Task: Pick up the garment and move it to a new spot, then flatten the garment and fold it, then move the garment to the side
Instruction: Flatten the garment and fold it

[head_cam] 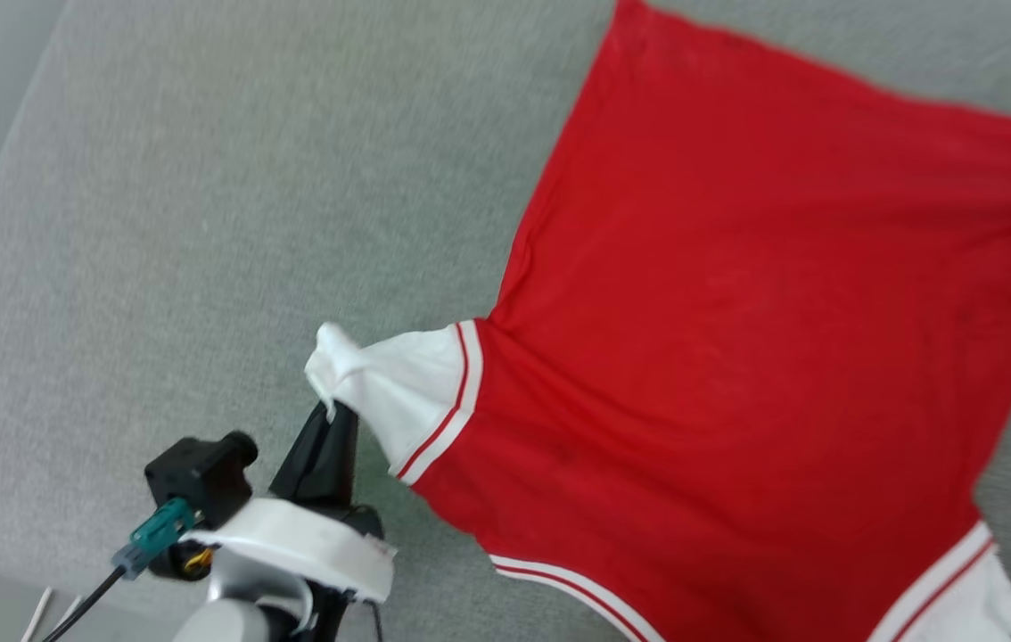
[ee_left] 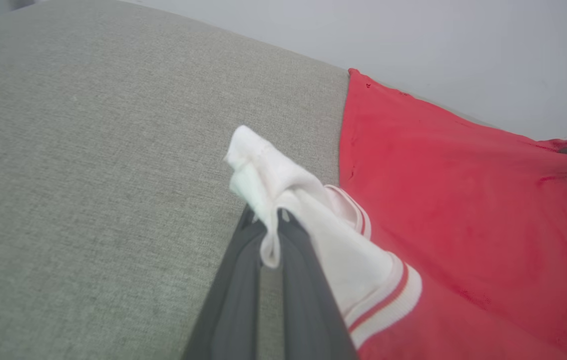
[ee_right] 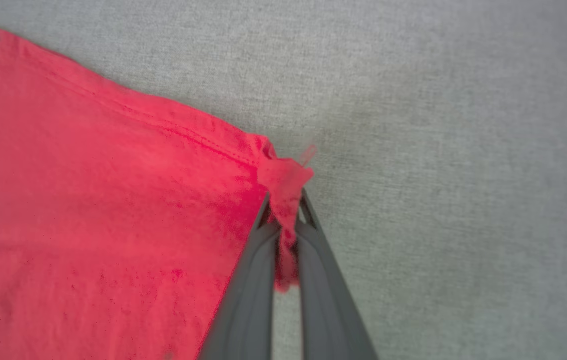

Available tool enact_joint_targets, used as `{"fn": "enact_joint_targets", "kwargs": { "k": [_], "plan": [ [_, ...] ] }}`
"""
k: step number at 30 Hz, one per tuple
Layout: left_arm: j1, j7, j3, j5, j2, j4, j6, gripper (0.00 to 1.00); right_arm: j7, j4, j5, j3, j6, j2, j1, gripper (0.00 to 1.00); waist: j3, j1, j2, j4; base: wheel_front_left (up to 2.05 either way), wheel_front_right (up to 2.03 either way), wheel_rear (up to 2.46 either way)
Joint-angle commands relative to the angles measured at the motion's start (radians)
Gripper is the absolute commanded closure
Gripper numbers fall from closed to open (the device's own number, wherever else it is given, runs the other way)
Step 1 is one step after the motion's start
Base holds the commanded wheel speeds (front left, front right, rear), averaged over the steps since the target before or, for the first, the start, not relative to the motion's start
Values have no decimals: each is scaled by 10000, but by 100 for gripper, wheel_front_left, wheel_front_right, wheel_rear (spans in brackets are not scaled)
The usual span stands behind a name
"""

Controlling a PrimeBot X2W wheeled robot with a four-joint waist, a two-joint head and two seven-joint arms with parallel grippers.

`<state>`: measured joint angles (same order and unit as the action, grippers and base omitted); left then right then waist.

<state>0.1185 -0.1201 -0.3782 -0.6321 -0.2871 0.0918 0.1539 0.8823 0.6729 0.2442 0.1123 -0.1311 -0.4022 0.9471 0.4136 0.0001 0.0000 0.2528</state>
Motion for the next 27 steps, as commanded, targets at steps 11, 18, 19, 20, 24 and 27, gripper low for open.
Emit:
{"fn": "enact_joint_targets", "kwargs": {
  "k": [11, 18, 19, 20, 24, 27],
  "plan": [
    [-1605, 370, 553, -404, -556, -125, 721, 100, 1539, -1902, 1568, -1543, 8, -872, -3736, 100, -3011, -1, 0, -2001, 0, 0, 0],
    [-2525, 549, 1021, -561, -984, 110, 1211, 100, 2862, -3963, 2205, -812, 8, -464, -7890, 100, -3746, -1, 0, -2986, 0, 0, 0],
    [-2592, 593, 1038, -561, -1027, 141, 1249, 100, 2913, -4141, 2203, -686, 7, -342, -8308, 100, -3768, -1, 0, -3081, 0, 0, 0],
    [-2592, 593, 1038, -561, -1027, 141, 1249, 100, 2913, -4141, 2203, -686, 7, -342, -8308, 100, -3768, -1, 0, -3081, 0, 0, 0],
    [-2682, 743, 1046, -584, -1095, 268, 1333, 100, 2884, -4725, 2187, -320, 7, 137, -9509, 0, -3705, -1, 0, -3369, 0, 0, 0],
    [-2659, 830, 1002, -524, -1168, 304, 1372, 100, 2148, -5212, 2155, -47, 5, 492, -9782, 0, -3609, -1, 0, -3525, 0, 0, 0]
  ]
}}
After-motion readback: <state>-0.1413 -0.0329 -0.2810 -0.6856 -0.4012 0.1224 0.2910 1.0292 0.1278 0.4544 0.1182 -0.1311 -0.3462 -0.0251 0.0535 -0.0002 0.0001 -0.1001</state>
